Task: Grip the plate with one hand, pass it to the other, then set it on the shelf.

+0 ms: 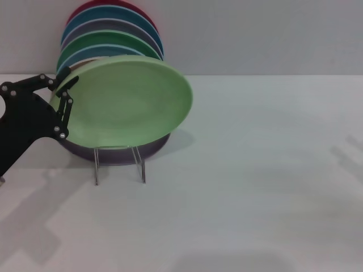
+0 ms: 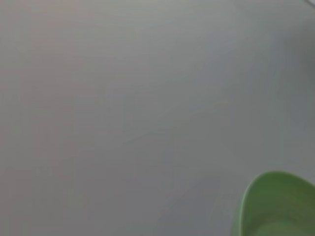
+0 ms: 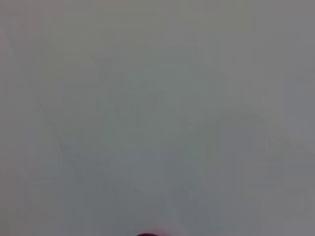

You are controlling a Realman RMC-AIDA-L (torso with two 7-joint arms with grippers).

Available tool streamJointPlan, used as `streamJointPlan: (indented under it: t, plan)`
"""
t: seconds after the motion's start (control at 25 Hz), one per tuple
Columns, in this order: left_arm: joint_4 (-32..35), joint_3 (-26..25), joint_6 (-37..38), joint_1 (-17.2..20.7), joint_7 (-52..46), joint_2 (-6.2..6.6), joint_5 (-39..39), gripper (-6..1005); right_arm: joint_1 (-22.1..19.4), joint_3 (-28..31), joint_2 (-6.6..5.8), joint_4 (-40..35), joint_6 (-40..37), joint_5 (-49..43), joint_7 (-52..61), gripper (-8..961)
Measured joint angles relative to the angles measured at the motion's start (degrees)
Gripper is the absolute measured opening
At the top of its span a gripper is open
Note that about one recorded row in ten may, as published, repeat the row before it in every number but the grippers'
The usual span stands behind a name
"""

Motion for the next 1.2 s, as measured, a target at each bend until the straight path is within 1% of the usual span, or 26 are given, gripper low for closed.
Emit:
streamJointPlan:
  t: [0.08, 0.12, 0.16, 0.2, 0.24, 0.28, 0.32, 0.36, 0.4, 0.44, 0.48, 0.52, 0.68, 0.72, 0.76, 0.84, 0.88, 0.92, 0.96, 1.0, 1.04, 1.08, 1.12, 1.16, 1.2]
  plan:
    - [0.0, 0.1, -0.1, 0.1, 0.0, -0.1, 0.0, 65, 0.0, 0.0, -0.02, 0.0, 0.0, 0.0, 0.0, 698]
    - [0.0, 0.5, -0.3, 0.2, 0.1, -0.46, 0.0, 65, 0.0, 0.0, -0.06, 0.0, 0.0, 0.0, 0.0, 698]
    - [0.0, 0.5, -0.3, 0.2, 0.1, -0.46, 0.0, 65, 0.0, 0.0, -0.06, 0.0, 0.0, 0.0, 0.0, 698]
    - [0.1, 0.7, -0.3, 0.4, 1.0, -0.93, -0.1, 65, 0.0, -0.2, -0.07, 0.1, 0.0, 0.0, 0.0, 698]
    - [0.1, 0.7, -0.3, 0.4, 1.0, -0.93, -0.1, 65, 0.0, -0.2, -0.07, 0.1, 0.0, 0.0, 0.0, 698]
    - [0.1, 0.7, -0.3, 0.5, 1.8, -1.23, -0.1, 65, 0.0, -0.3, -0.07, 0.1, 0.0, 0.0, 0.0, 698]
    - [0.1, 0.5, -0.4, 0.8, 4.0, -1.96, -0.1, 83, 0.1, -0.4, -0.08, 0.2, 0.0, -0.1, 0.0, 698]
    - [0.1, 0.5, -0.4, 0.8, 4.0, -1.96, -0.1, 101, 0.1, -0.4, -0.08, 0.2, 0.0, -0.1, 0.0, 698]
    - [0.1, 0.3, -0.9, 1.0, 5.4, -2.56, -0.2, 118, 0.2, -0.4, -0.13, 0.3, 0.0, -0.1, 0.0, 698]
    - [0.1, 0.2, -1.3, 1.1, 6.0, -2.83, -0.3, 136, 0.2, -0.4, -0.13, 0.3, 0.0, -0.1, 0.0, 698]
    - [0.1, 0.2, -1.3, 1.1, 6.0, -2.83, -0.3, 154, 0.2, -0.5, -0.14, 0.3, 0.0, -0.1, 0.0, 698]
    - [0.1, 0.1, -2.2, 1.2, 6.6, -3.26, -0.3, 171, 0.2, -0.5, -0.15, 0.4, 0.0, -0.1, 0.0, 698]
    - [-0.4, 0.0, -2.1, 2.0, 7.1, -3.61, -0.3, 248, 0.2, -0.5, -0.16, 0.4, 0.0, -0.1, 0.0, 698]
    - [-1.6, -0.8, -0.2, 3.5, 8.7, -3.83, -0.4, 268, 0.2, -0.5, -0.16, 0.4, 0.0, -0.1, 0.0, 698]
    - [-1.6, -0.8, -0.2, 3.5, 8.7, -3.83, -0.4, 288, 0.2, -0.5, -0.16, 0.4, 0.0, -0.1, 0.0, 698]
    - [-3.4, -2.5, 2.4, 5.7, 10.9, -4.14, -0.4, 329, 0.1, -0.4, -0.16, 0.4, 0.0, -0.1, -0.1, 698]
    - [-4.6, -3.9, 3.7, 7.1, 11.8, -4.29, -0.4, 336, 0.1, -0.3, -0.16, 0.4, 0.0, -0.1, -0.2, 698]
    - [-7.5, -8.5, 6.0, 10.2, 11.6, -4.55, -0.4, 342, -0.1, -0.1, -0.16, 0.4, 0.1, 0.0, -0.6, 698]
    - [-7.5, -8.5, 6.0, 10.2, 11.6, -4.55, -0.4, 349, -0.1, -0.1, -0.16, 0.4, 0.1, 0.0, -0.6, 698]
    - [-11.0, -14.9, 7.5, 13.6, 8.7, -5.07, -0.4, 356, -0.2, -0.1, -0.16, 0.4, 0.1, 0.0, -0.8, 698]
    - [-11.0, -14.9, 7.5, 13.6, 8.7, -5.07, -0.4, 391, -0.2, 0.0, -0.16, 0.4, 0.1, 0.0, -1.1, 698]
    - [-12.1, -18.4, 7.6, 15.0, 6.2, -5.41, -0.4, 426, -0.2, 0.1, -0.16, 0.4, 0.1, 0.2, -1.6, 698]
    - [-12.4, -23.1, 7.5, 16.3, 2.0, -5.76, -0.4, 460, -0.3, 0.4, -0.04, -0.2, -0.2, 1.2, -4.0, 698]
    - [-12.4, -23.1, 7.5, 16.3, 2.0, -5.76, -0.4, 495, -0.3, 0.4, -0.04, -0.2, -0.2, 1.2, -4.0, 698]
    - [-10.7, -27.1, 7.0, 16.5, -2.7, -5.87, -0.6, 530, -0.4, 0.6, 0.05, -0.6, -0.3, 1.8, -5.4, 698]
